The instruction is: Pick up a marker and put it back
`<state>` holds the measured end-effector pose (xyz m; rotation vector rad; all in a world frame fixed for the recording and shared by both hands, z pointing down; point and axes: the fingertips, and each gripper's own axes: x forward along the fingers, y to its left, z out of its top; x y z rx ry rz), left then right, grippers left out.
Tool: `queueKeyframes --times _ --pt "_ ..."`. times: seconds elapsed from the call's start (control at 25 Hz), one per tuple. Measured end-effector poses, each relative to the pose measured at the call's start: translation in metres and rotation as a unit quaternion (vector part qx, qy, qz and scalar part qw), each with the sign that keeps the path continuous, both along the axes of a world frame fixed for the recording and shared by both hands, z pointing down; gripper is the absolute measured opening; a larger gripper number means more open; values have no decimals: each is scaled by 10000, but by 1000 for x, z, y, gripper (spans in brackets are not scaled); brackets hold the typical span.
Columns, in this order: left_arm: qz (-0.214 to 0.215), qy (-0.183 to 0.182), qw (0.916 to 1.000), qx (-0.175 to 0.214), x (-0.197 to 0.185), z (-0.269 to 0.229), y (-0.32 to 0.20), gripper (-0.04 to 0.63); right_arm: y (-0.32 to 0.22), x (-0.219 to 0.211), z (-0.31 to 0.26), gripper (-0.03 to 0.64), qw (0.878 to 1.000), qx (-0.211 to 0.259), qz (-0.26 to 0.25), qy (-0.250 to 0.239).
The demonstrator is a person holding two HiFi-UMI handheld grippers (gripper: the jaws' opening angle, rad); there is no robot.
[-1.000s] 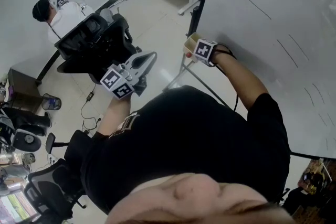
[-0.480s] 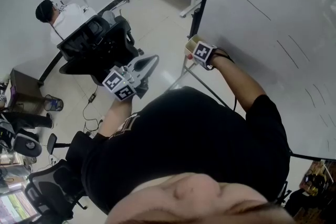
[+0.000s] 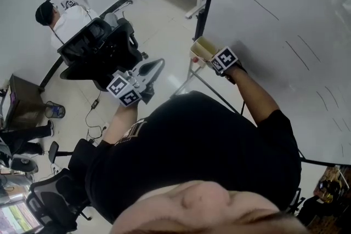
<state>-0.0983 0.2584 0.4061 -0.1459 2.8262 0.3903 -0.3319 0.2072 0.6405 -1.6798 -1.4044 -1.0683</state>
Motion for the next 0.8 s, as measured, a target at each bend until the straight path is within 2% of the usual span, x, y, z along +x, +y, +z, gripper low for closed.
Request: queueKeyframes --times 0.24,0.36,0.44,0.56,0.6,0.68,0.76,0.8 --pt "-109 -41 9999 -5 -3 -7 -11 3 -11 -10 -63 167 9924 -1122 282 417" --pt "-206 -66 9998 -21 -3 -9 -28 3 -19 -3 -103 167 9794 -1854 171 785" --pt "-248 -75 9997 7 2 -8 -39 3 -33 12 -138 163 9603 -2523 15 1193" --pt "-197 -101 9997 65 19 -7 -52 3 -69 47 -190 83 9225 -3438 -236 1740" --pt "-135 -107 9998 48 26 -7 -56 3 -84 59 -202 75 9106 -3672 -247 1883" --pt "3 -113 9999 -3 46 -4 -64 3 -116 83 -215 49 8871 -4100 -103 2118" --pt "153 -121 9998 48 73 3 -71 2 -148 111 -220 34 8578 -4576 194 2331" --pt "251 -109 9996 113 89 10 -76 3 -164 126 -220 7 8421 -4806 364 2421"
